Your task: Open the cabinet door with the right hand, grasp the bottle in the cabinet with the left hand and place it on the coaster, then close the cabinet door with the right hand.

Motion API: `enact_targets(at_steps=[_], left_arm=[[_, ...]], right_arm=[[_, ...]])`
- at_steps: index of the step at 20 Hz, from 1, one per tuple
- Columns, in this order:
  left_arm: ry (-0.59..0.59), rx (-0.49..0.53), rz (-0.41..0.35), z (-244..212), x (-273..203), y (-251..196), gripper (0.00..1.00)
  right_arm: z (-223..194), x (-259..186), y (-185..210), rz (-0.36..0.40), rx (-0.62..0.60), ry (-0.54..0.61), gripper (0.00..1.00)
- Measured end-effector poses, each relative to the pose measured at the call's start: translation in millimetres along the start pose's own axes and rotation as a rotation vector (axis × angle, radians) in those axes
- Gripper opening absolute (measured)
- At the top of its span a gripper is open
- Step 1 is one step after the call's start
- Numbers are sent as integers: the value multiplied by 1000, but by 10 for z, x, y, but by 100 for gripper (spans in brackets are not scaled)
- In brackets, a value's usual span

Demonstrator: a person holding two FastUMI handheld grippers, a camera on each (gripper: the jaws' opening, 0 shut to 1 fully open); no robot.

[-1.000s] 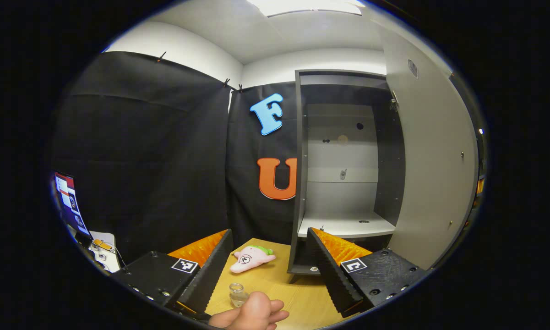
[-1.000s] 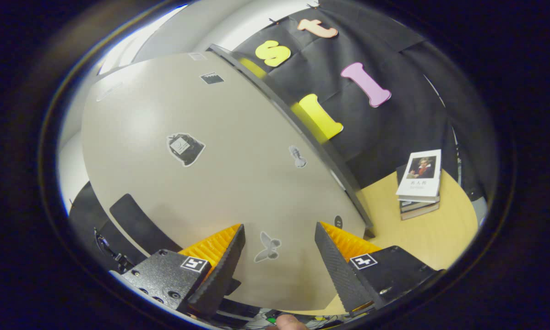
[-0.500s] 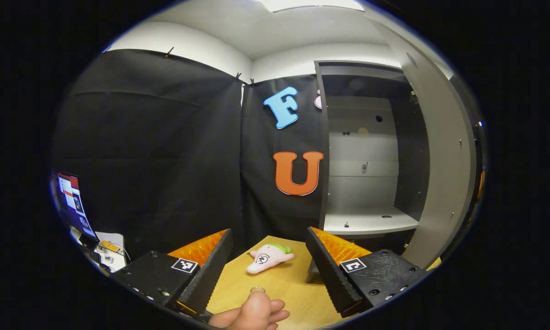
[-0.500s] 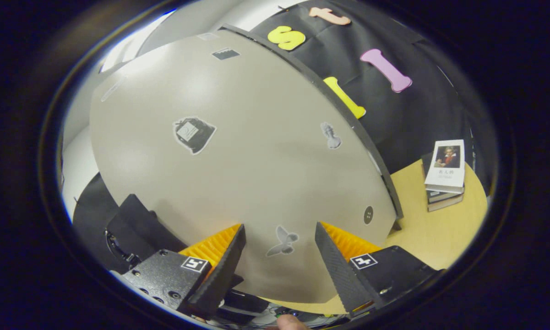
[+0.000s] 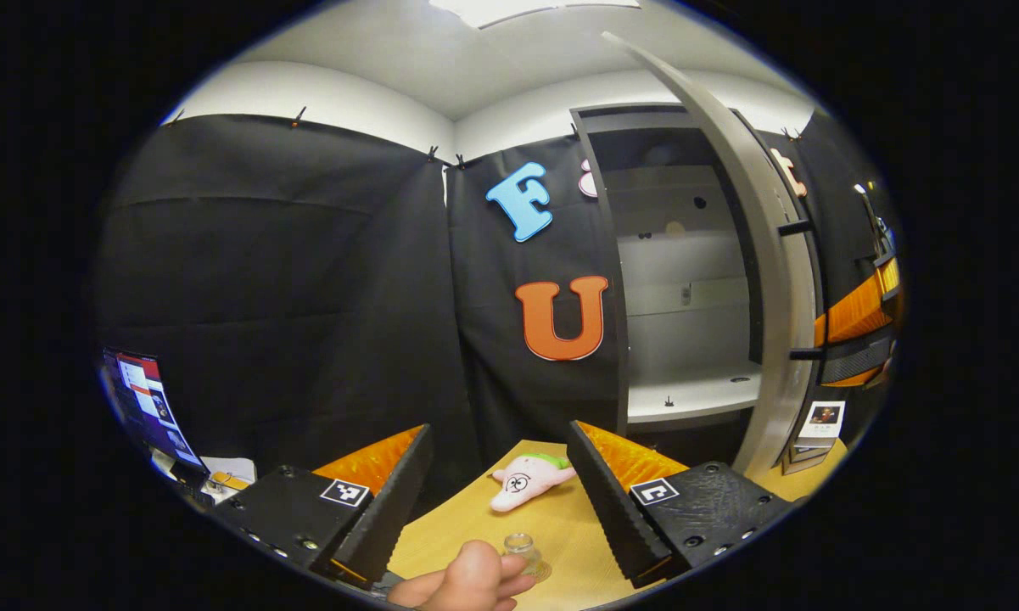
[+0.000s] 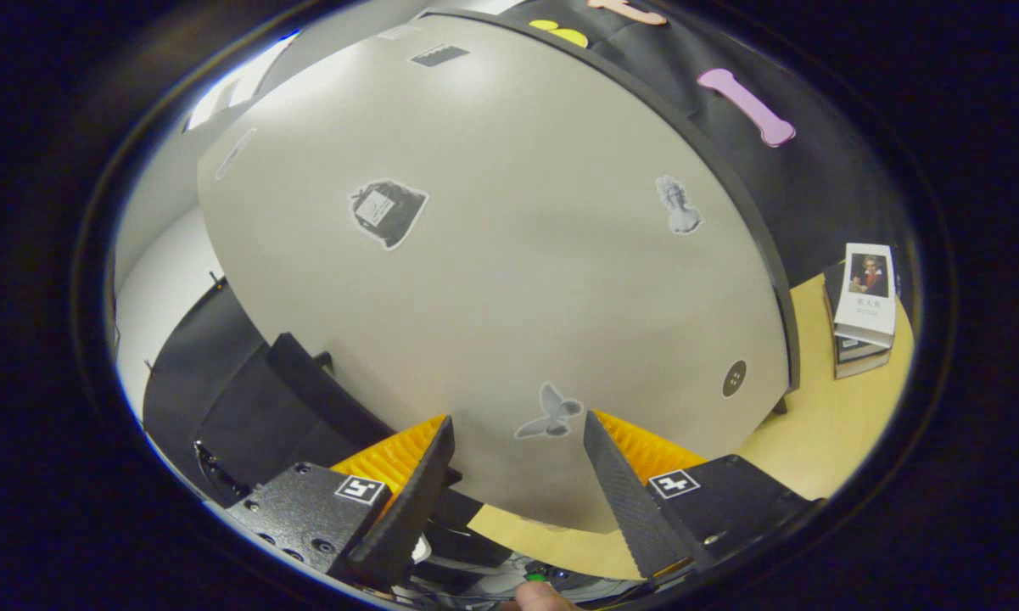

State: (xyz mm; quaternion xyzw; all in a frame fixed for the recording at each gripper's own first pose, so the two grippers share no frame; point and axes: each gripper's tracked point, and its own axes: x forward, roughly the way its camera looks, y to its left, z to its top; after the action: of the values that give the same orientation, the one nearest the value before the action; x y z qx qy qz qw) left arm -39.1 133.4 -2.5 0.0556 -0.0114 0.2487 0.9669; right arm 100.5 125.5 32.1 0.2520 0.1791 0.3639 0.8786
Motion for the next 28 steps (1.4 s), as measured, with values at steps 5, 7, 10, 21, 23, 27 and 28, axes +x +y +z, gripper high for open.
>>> enact_targets(at_steps=[5, 7, 10, 21, 23, 27, 28], left_arm=[[30, -15, 29, -81, -93, 117, 95], [30, -10, 48, -96, -95, 169, 95], [34, -16, 81, -124, -138, 291, 95], [84, -43, 98, -318, -204, 381, 96], [87, -40, 93, -337, -199, 376, 96], [105, -66, 74, -367, -265, 350, 96], [104, -62, 73, -372, -268, 364, 96]], right_arm=[[-16, 173, 44, 12, 18, 33, 98], [-55, 337, -17, 2, 12, 58, 98], [-111, 473, 9, -3, 14, 87, 98], [-210, 846, 155, -8, -12, 106, 98], [-224, 901, 156, -12, -7, 109, 98], [-252, 1031, 152, -32, 0, 102, 98], [-265, 1046, 152, -38, -4, 96, 98]])
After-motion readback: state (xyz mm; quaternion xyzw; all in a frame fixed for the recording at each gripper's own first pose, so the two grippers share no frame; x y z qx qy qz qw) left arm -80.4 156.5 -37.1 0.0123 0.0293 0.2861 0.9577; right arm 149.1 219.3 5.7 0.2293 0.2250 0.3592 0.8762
